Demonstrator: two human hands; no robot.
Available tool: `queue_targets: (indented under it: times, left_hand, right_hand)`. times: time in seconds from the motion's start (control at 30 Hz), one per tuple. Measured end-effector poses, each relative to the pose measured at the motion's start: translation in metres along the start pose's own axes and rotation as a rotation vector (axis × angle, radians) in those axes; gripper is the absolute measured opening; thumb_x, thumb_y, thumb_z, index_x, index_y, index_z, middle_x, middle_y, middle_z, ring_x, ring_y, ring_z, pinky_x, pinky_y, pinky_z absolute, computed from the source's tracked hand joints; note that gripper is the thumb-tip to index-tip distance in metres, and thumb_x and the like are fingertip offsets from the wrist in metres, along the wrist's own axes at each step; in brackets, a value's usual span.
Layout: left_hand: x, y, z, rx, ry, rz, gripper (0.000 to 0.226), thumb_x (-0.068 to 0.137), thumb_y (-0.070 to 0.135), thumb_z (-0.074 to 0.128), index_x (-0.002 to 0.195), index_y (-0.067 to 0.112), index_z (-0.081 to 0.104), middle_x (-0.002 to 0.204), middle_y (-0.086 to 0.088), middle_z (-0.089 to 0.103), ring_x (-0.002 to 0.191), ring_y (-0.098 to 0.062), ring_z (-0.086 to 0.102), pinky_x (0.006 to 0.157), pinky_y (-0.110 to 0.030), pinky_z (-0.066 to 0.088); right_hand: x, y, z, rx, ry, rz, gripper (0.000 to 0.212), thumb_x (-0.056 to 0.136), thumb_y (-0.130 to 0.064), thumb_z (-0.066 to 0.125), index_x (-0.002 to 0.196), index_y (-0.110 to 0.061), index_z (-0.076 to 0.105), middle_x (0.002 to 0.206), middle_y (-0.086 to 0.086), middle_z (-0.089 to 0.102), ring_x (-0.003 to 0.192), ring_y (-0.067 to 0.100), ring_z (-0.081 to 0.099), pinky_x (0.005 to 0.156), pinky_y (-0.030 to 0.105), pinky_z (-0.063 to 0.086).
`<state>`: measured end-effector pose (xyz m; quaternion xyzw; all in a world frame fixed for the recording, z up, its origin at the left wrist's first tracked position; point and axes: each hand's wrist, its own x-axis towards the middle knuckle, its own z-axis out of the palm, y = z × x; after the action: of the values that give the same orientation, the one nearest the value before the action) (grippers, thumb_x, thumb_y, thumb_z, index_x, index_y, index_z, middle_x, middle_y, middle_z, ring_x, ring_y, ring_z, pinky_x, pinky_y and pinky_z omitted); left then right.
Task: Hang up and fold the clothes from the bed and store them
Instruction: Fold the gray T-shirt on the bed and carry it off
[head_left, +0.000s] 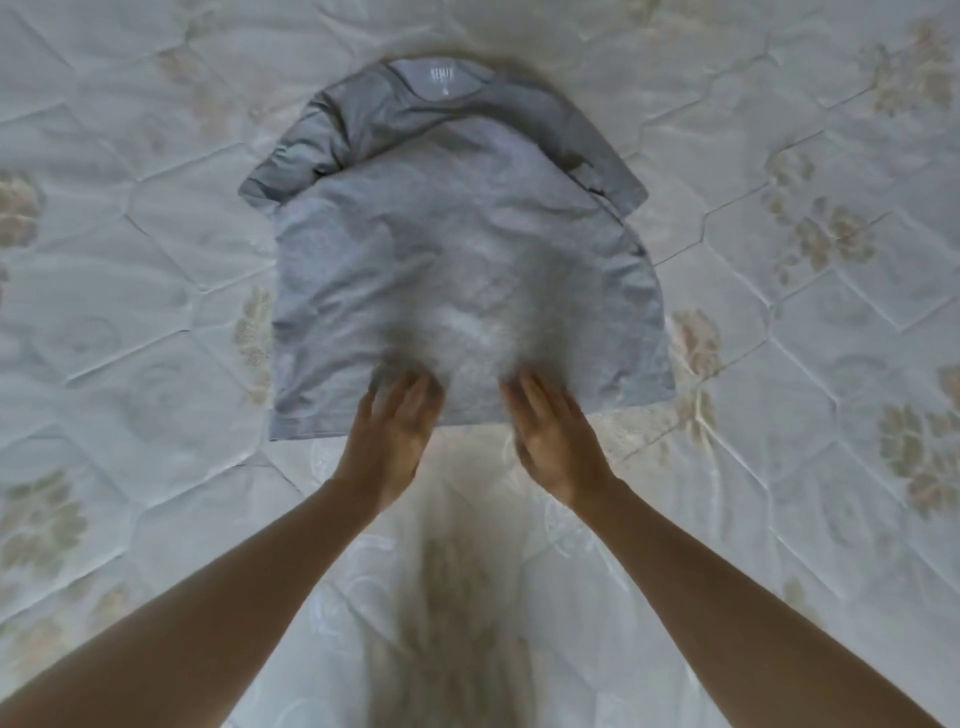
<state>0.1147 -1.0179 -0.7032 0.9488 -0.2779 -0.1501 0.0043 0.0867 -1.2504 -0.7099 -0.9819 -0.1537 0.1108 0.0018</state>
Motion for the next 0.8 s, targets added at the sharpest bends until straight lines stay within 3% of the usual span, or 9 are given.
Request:
queue_targets:
  times: [0.1, 0.17, 0.27, 0.37, 0.47, 0.63, 0.8]
  left_hand:
    - [0.006, -0.008, 0.008, 0.040, 0.173, 0.025, 0.051, 0.072, -0.007, 0.052, 0.121, 0.001, 0.065, 0.122, -0.022, 0.063, 0.106, -0.039, 0.065, 0.082, -0.054, 0.054]
    - [0.010, -0.017, 0.015, 0.038, 0.182, -0.002, 0.047, 0.081, -0.001, 0.045, 0.125, 0.003, 0.062, 0.124, -0.025, 0.062, 0.108, -0.043, 0.063, 0.082, -0.055, 0.055]
    - [0.010, -0.028, 0.024, 0.034, 0.178, -0.014, 0.058, 0.080, -0.002, 0.055, 0.137, 0.004, 0.048, 0.134, -0.033, 0.052, 0.118, -0.049, 0.056, 0.088, -0.058, 0.052]
    - [0.003, -0.029, 0.031, -0.004, 0.209, -0.049, 0.087, 0.063, -0.016, 0.076, 0.143, 0.001, 0.045, 0.141, -0.036, 0.042, 0.128, -0.051, 0.046, 0.100, -0.058, 0.045]
    - [-0.012, -0.027, 0.039, 0.008, 0.268, -0.044, 0.089, 0.065, -0.018, 0.076, 0.145, 0.001, 0.042, 0.144, -0.035, 0.039, 0.132, -0.049, 0.042, 0.108, -0.056, 0.038]
    - [-0.080, -0.010, 0.066, -0.037, 0.259, -0.075, 0.084, 0.078, -0.013, 0.068, 0.151, 0.008, 0.032, 0.154, -0.028, 0.027, 0.143, -0.043, 0.028, 0.114, -0.057, 0.029]
    - [-0.180, 0.018, 0.088, -0.079, 0.202, -0.063, 0.070, 0.084, -0.012, 0.040, 0.151, 0.010, 0.034, 0.156, -0.025, 0.026, 0.144, -0.043, 0.025, 0.112, -0.063, 0.026]
  right_hand:
    - [0.005, 0.010, 0.012, -0.177, 0.248, -0.004, 0.046, 0.085, 0.007, 0.042, 0.125, 0.000, 0.063, 0.119, 0.018, 0.065, 0.106, 0.034, 0.065, 0.088, 0.045, 0.056]
    - [0.011, 0.019, 0.015, -0.217, 0.263, 0.054, 0.040, 0.084, 0.006, 0.050, 0.121, -0.001, 0.064, 0.114, 0.015, 0.066, 0.103, 0.033, 0.065, 0.082, 0.043, 0.058]
    - [0.023, 0.024, 0.007, -0.257, 0.174, 0.125, 0.032, 0.070, 0.003, 0.071, 0.101, -0.005, 0.069, 0.093, 0.011, 0.066, 0.087, 0.028, 0.067, 0.056, 0.032, 0.054]
    - [0.025, 0.026, -0.006, -0.263, 0.101, 0.176, 0.044, 0.042, 0.006, 0.088, 0.076, -0.008, 0.064, 0.071, 0.008, 0.059, 0.062, 0.024, 0.060, 0.038, 0.026, 0.041]
    - [0.012, 0.019, -0.003, -0.233, 0.163, 0.150, 0.045, 0.038, 0.010, 0.086, 0.071, -0.007, 0.061, 0.067, 0.010, 0.057, 0.058, 0.027, 0.058, 0.039, 0.026, 0.040]
    - [-0.060, -0.025, 0.031, -0.111, 0.286, 0.112, 0.029, 0.061, 0.005, 0.078, 0.079, -0.008, 0.060, 0.074, 0.010, 0.057, 0.068, 0.027, 0.059, 0.048, 0.031, 0.046]
    - [-0.162, -0.080, 0.053, 0.057, 0.220, 0.130, 0.031, 0.062, 0.013, 0.069, 0.085, -0.005, 0.061, 0.080, 0.011, 0.056, 0.073, 0.029, 0.057, 0.052, 0.034, 0.048]
